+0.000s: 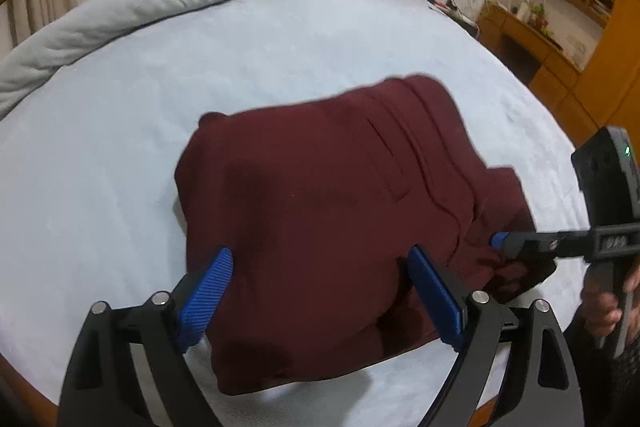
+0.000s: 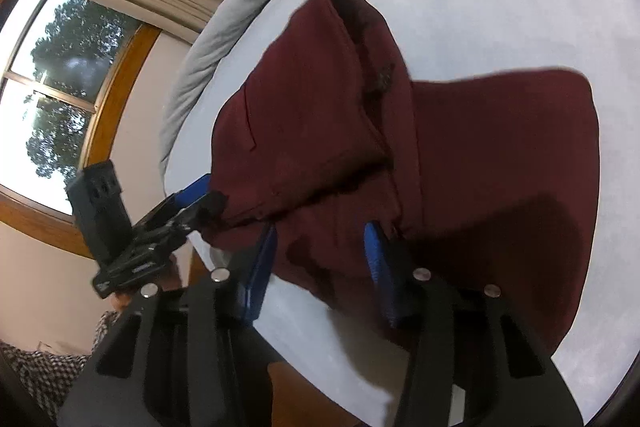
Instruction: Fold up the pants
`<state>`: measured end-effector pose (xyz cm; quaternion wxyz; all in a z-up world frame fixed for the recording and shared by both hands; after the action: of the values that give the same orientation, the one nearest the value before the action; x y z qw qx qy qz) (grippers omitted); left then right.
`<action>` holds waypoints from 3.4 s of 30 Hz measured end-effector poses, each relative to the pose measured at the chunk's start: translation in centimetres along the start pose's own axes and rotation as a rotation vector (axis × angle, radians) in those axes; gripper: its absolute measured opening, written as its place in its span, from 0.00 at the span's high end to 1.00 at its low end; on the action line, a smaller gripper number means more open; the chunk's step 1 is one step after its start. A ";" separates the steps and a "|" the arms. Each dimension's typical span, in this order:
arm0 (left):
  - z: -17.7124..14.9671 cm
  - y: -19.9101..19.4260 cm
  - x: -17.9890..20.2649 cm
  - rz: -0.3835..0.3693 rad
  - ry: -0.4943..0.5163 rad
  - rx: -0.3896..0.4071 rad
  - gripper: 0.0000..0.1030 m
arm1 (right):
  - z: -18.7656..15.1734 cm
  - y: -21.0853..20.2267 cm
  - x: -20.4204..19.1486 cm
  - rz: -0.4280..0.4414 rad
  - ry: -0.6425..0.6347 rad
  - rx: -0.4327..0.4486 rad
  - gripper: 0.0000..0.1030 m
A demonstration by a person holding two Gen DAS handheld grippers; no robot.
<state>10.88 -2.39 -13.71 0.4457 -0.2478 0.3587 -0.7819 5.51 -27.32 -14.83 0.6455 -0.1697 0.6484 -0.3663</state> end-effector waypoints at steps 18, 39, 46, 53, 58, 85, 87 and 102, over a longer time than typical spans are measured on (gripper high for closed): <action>1.1 -1.9 -1.3 -0.046 -0.046 0.050 0.13 | 5.8 2.2 0.2 0.052 0.232 0.055 0.73; 2.4 2.1 2.3 -0.087 0.062 -0.034 0.09 | 2.3 0.6 1.1 0.016 0.185 0.040 0.79; 1.4 2.2 2.6 -0.086 0.085 -0.047 0.09 | 3.4 -2.2 -0.3 -0.031 0.119 0.087 0.37; 1.1 -0.3 0.9 -0.133 -0.025 -0.003 0.08 | 4.3 -1.8 2.2 0.013 0.199 0.039 0.26; 0.6 -0.8 -1.4 -0.121 -0.115 -0.002 0.08 | 5.0 0.1 2.9 0.065 0.212 0.000 0.22; 0.4 -1.0 -4.4 -0.124 -0.236 0.001 0.08 | 5.7 -2.9 -6.1 0.219 -0.035 0.053 0.81; 0.7 -1.2 -4.0 -0.132 -0.230 0.007 0.08 | 5.7 -5.3 -6.4 0.223 -0.046 0.093 0.81; 2.1 2.2 1.1 -0.134 -0.104 -0.060 0.07 | 4.8 -5.6 5.2 0.046 0.129 0.107 0.80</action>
<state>12.94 -4.84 -14.03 0.4027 -0.3250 0.3408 -0.7849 8.15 -35.94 -14.11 0.6189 -0.0961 0.6717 -0.3957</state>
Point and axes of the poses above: each gripper's, at about its wrist camera, not at the fingertips, and y roughly the way its jaws point, x to its right, z to its top, the point moved 7 cm from there along y, roughly the way its jaws point, and after that the axes turned 12 degrees about y, right-handed, at the moved point
